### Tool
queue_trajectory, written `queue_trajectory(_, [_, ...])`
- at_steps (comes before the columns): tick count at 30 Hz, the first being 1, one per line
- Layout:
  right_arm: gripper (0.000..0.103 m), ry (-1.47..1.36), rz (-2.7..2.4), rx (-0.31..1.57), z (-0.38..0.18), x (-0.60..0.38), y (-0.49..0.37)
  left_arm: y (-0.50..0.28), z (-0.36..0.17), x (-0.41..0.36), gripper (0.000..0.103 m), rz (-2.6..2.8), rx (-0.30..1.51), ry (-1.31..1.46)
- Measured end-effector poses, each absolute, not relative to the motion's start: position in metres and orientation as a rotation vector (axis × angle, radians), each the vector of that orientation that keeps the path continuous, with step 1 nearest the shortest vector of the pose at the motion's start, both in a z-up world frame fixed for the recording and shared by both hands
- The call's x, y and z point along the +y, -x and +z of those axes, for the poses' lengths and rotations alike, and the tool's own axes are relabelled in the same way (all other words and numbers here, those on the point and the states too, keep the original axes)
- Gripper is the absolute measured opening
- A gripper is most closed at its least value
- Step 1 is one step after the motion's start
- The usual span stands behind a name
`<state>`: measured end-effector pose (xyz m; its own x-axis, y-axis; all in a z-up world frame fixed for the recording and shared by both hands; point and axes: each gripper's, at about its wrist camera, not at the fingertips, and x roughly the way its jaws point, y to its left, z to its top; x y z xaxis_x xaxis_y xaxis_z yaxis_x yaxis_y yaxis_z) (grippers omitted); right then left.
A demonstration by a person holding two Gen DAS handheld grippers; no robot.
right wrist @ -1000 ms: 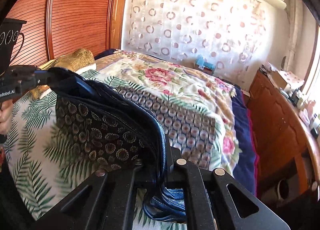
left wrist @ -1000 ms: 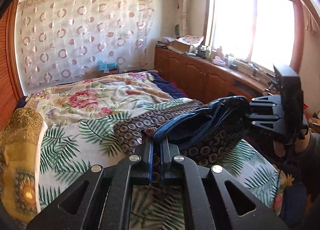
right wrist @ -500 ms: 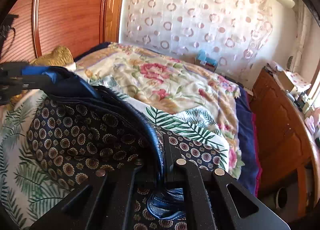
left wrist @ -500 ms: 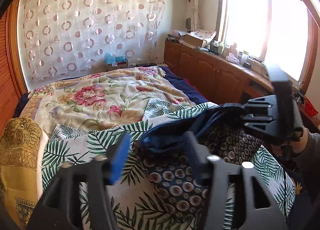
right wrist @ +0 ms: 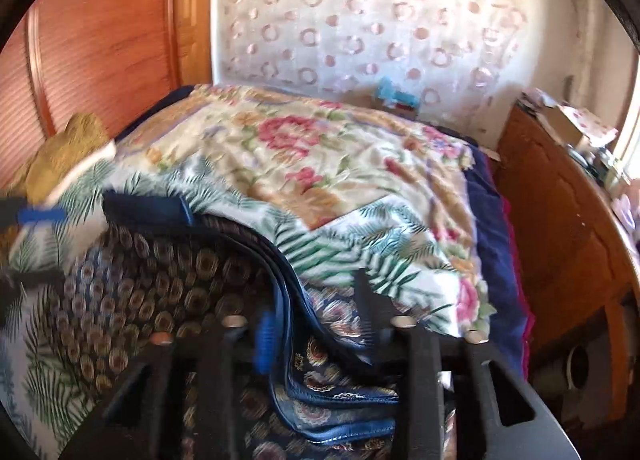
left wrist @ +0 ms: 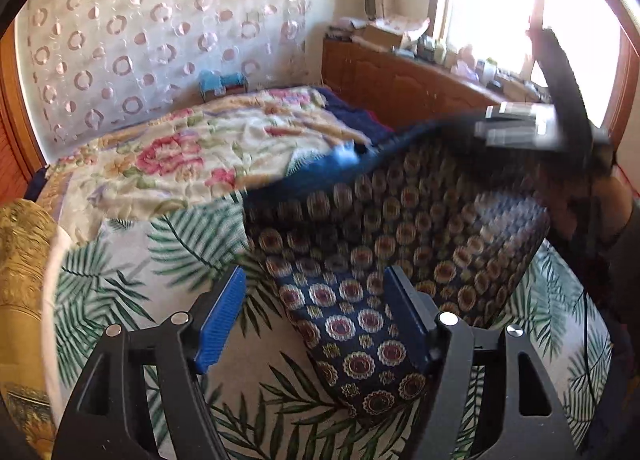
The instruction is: Fold small clothes
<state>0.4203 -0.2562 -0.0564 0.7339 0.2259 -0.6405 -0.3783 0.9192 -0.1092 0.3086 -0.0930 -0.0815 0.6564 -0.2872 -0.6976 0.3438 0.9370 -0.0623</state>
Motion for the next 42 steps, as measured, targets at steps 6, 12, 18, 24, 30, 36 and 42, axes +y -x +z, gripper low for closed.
queue_trajectory(6, [0.049, 0.208, 0.215, 0.635, -0.032, -0.278, -0.412, -0.312, -0.088, -0.096, 0.072, -0.347, 0.799, -0.083])
queue_trajectory(12, [0.057, 0.145, 0.264, 0.692, -0.040, -0.296, -0.375, -0.323, -0.093, -0.093, 0.072, -0.324, 0.820, -0.079])
queue_trajectory(18, [0.058, 0.133, 0.229, 0.791, -0.065, -0.321, -0.365, -0.332, -0.097, -0.090, 0.072, -0.338, 0.841, -0.041])
queue_trajectory(24, [0.060, 0.045, 0.232, 0.843, -0.080, -0.339, -0.380, -0.342, -0.109, -0.085, 0.072, -0.328, 0.898, 0.000])
queue_trajectory(30, [0.066, 0.006, 0.231, 0.835, -0.084, -0.347, -0.385, -0.344, -0.115, -0.087, 0.072, -0.324, 0.903, -0.008])
queue_trajectory(36, [0.066, -0.016, 0.272, 0.824, -0.099, -0.345, -0.383, -0.348, -0.116, -0.088, 0.070, -0.324, 0.895, -0.013])
queue_trajectory(42, [0.045, -0.008, 0.325, 0.828, -0.103, -0.335, -0.383, -0.349, -0.116, -0.090, 0.065, -0.323, 0.890, -0.022])
